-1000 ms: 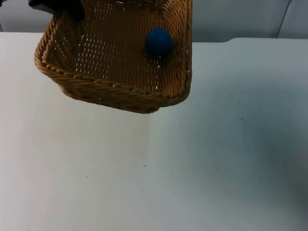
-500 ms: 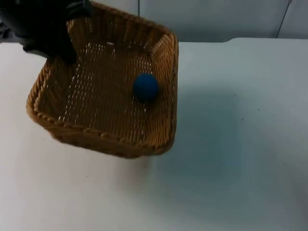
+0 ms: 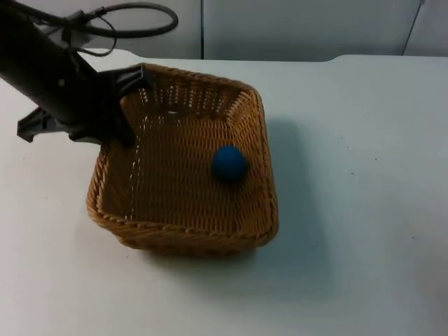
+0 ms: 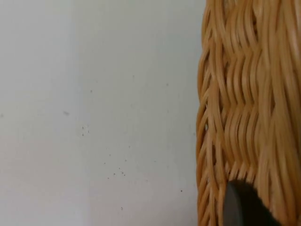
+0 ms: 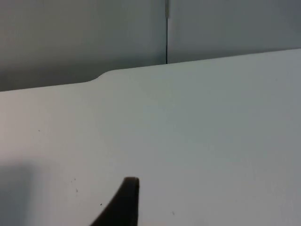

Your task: Pick up the basket with the left hand and place the ball into the basket with the right hand.

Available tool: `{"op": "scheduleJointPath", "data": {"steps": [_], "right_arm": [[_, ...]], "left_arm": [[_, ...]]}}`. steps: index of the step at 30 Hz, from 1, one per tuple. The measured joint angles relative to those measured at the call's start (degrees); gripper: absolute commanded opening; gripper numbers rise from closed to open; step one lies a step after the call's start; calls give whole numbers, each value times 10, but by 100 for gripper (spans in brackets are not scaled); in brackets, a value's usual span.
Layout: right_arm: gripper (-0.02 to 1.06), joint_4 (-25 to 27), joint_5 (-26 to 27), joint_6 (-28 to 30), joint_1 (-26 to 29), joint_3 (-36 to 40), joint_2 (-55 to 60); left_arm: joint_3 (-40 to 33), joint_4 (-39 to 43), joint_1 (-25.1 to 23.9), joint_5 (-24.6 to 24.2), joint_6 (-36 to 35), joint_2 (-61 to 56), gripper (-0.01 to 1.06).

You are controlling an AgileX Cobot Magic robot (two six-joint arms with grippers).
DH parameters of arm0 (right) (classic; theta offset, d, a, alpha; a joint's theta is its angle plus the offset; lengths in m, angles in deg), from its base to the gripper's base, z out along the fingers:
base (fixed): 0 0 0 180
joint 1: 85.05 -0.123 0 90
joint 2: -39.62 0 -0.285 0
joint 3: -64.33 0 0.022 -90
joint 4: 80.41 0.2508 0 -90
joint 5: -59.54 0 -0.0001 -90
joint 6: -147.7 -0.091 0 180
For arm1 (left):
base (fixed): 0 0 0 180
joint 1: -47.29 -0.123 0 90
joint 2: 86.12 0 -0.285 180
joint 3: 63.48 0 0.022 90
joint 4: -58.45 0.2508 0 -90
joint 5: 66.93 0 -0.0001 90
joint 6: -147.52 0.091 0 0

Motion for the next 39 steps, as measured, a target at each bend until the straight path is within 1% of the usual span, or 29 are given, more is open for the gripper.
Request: {"op": "scheduleJointPath", "data": {"steps": [1,3,6,14,18,20,22,23,24,26,28,29,31,32,35,39], "right_arm": [[105,-2,-1,0,0,0,0],[105,-3,-3,0,0,0,0],[105,-11,-4,0,0,0,0],[105,-15,-4,1,0,0,0],[105,-15,-5,1,0,0,0],[105,-15,-5,1,0,0,0],[105,-15,-5,1,0,0,0],[105,-15,-5,1,0,0,0],[105,-15,-5,1,0,0,0],[105,-15,-5,1,0,0,0],[105,-15,-5,1,0,0,0],[105,-15,-5,1,0,0,0],[105,-15,-5,1,0,0,0],[105,-15,-5,1,0,0,0],[105,-15,-5,1,0,0,0],[104,-15,-5,1,0,0,0]], "left_arm": [[0,-21,0,7,10,14,0],[0,-27,0,8,14,15,0],[1,-55,0,23,43,19,0],[8,-59,0,35,59,19,0],[8,-45,0,35,59,19,4],[8,-35,0,35,59,19,11],[8,-30,0,35,59,19,24],[8,-27,0,35,59,19,24],[8,-22,0,35,59,19,31],[9,-18,0,35,59,19,48],[9,-18,0,35,59,19,70],[9,-17,0,35,59,19,70],[9,-17,0,35,59,19,98],[10,-17,0,35,59,19,105],[12,-17,0,31,59,19,105],[13,-4,0,14,54,17,105]]}}
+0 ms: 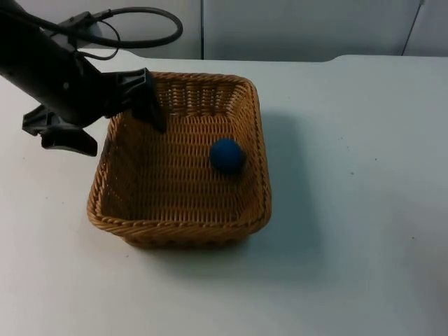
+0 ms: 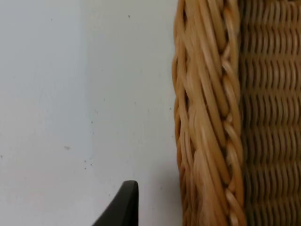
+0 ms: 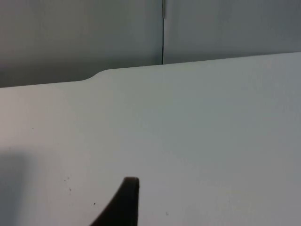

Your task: Pick up the basket with the left hand and place the ball into the basket with the right hand.

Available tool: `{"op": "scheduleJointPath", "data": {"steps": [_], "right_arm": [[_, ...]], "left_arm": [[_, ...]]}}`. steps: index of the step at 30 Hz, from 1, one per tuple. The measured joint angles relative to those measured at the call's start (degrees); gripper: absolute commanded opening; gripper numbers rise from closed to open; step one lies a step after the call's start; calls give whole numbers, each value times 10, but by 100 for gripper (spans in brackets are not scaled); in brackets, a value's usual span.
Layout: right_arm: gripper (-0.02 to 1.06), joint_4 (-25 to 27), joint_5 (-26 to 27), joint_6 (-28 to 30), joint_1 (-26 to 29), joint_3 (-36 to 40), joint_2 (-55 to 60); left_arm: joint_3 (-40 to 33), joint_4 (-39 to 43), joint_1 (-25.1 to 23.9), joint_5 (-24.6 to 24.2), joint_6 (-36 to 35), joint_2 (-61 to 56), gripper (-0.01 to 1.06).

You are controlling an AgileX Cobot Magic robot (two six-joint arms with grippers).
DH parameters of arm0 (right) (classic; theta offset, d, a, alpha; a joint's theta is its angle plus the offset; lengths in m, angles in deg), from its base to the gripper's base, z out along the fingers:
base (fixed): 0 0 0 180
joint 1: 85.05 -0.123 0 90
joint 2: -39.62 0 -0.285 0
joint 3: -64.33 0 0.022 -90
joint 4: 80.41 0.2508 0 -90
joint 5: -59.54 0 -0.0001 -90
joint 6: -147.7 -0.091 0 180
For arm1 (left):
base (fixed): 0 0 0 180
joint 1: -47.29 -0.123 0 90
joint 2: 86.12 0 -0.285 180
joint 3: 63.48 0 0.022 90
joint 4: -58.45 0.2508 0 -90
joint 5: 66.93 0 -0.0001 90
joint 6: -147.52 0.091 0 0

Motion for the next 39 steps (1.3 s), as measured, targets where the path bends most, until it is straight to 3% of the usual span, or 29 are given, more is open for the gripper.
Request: {"op": "scheduleJointPath", "data": {"steps": [5,10,15,27,31,35,39], "right_arm": [[104,0,3,0,0,0,0],[104,0,24,-1,0,0,0],[104,8,39,-1,0,-2,0],[104,10,46,-1,0,-14,-2],[104,10,42,-1,0,-14,-28],[104,10,22,0,-2,-14,-58],[104,18,-19,44,-20,-14,-89]], "left_arm": [[0,77,0,-13,-61,-25,105],[5,232,0,-26,-153,-101,105],[16,342,0,-48,-200,-176,105],[19,493,0,-116,-265,-377,105],[-35,577,0,-120,-309,-486,105],[-116,603,0,-102,-336,-564,105],[-183,630,0,-96,-367,-641,105]]}}
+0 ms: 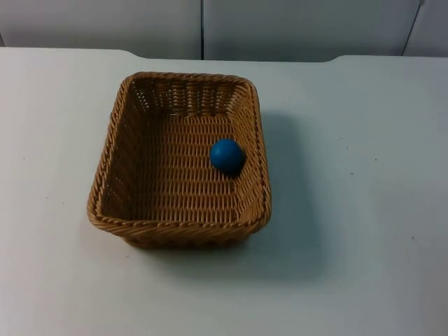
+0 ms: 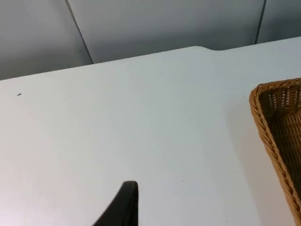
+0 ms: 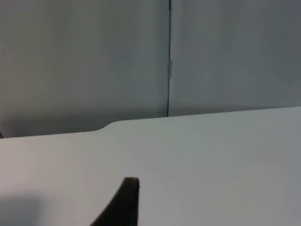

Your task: Pick up the basket with the left hand and place the ball into the basket with the right hand.

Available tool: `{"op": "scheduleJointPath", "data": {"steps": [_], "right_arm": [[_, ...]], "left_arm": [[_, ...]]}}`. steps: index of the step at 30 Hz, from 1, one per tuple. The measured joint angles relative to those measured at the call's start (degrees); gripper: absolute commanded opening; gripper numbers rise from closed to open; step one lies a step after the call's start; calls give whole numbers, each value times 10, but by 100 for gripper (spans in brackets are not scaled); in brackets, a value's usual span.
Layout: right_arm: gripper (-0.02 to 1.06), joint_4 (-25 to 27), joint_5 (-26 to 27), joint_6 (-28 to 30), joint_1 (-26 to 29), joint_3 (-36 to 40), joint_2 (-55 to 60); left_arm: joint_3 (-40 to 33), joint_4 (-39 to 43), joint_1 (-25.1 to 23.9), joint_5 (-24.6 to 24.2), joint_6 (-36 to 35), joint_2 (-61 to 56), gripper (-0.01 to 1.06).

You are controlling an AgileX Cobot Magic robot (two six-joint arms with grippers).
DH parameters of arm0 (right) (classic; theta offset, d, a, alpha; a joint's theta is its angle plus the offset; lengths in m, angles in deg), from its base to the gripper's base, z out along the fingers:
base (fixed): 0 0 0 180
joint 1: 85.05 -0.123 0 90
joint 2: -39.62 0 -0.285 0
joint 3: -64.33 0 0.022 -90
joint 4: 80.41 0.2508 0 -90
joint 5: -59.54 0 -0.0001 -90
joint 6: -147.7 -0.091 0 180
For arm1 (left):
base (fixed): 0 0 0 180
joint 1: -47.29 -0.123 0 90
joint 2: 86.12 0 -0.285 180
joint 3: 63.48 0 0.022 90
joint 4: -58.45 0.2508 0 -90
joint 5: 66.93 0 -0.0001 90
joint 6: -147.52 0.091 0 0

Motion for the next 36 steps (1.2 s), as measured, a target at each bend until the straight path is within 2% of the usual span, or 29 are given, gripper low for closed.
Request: {"op": "scheduleJointPath", "data": {"steps": [3,4,8,9,12,20,27,33,36], "right_arm": [[104,54,-78,81,-39,0,-30],[104,54,-78,81,-39,0,-30],[104,157,-158,190,-75,0,-84],[104,157,-158,190,-75,0,-84],[104,210,-229,246,-84,0,-128],[104,237,-311,296,-84,3,-224],[104,325,-371,373,-87,23,-340],[104,361,-414,418,-107,13,-357],[104,375,-440,436,-107,-7,-367]], "left_arm": [[-39,21,0,-18,-17,-68,105],[-39,21,0,-18,-17,-68,105],[-76,27,0,-72,-30,-150,105],[-76,27,0,-72,-30,-150,105],[-101,26,0,-105,-33,-196,105],[-132,3,0,-169,-42,-262,105],[-136,-40,0,-231,-41,-318,105],[-136,-65,0,-294,-13,-354,105],[-136,-79,0,-307,2,-374,105]]}}
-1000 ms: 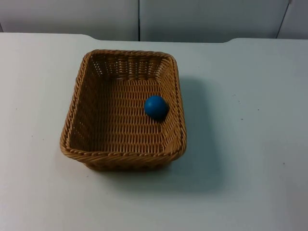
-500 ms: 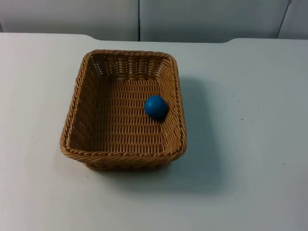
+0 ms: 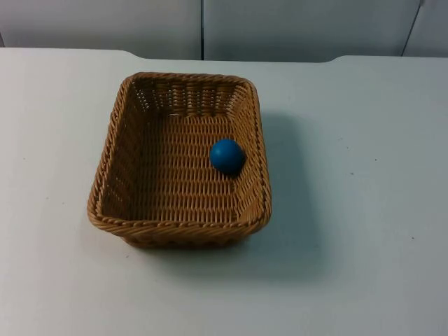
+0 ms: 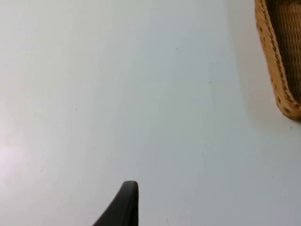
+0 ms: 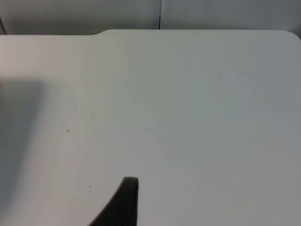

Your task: Pick up the basket with the left hand and place the ball into the basket with the right hand.

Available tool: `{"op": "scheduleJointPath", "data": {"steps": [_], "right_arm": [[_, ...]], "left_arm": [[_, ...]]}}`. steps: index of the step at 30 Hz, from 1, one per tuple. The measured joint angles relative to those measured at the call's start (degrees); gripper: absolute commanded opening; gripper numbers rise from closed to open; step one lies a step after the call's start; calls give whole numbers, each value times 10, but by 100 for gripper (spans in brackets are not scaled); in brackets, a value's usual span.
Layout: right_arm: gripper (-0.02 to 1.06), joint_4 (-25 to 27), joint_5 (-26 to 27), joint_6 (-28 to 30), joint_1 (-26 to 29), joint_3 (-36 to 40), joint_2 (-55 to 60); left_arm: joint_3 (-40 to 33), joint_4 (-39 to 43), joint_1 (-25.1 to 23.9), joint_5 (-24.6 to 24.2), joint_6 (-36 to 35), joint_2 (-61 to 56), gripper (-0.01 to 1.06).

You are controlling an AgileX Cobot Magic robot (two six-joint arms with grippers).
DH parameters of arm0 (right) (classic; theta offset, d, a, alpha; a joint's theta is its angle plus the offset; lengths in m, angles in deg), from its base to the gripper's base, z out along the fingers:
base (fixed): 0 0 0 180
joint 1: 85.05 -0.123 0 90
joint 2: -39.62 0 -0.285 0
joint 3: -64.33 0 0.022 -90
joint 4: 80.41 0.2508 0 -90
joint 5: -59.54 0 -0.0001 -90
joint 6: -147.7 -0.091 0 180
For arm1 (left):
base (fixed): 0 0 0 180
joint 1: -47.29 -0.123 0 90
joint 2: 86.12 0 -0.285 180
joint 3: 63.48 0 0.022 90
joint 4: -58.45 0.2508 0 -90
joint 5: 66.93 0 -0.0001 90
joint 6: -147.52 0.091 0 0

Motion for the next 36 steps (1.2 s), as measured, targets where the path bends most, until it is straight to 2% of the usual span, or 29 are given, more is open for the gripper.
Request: {"op": "scheduleJointPath", "data": {"steps": [3,6,12,15,20,36], "right_arm": [[104,3,-25,3,0,-21,-13],[104,25,-64,30,0,-26,-37],[104,48,-67,41,0,-26,-59],[104,88,-42,69,0,-26,-58],[104,105,-39,76,0,-26,-58],[104,111,-50,67,-1,-18,-86]], "left_arm": [[0,-6,0,-2,8,-17,105],[0,-44,0,1,60,-41,105],[0,-83,0,46,124,-82,105],[-6,-119,0,67,166,-93,105],[-41,-152,0,75,183,-108,105],[-76,-144,0,59,176,-157,105]]}}
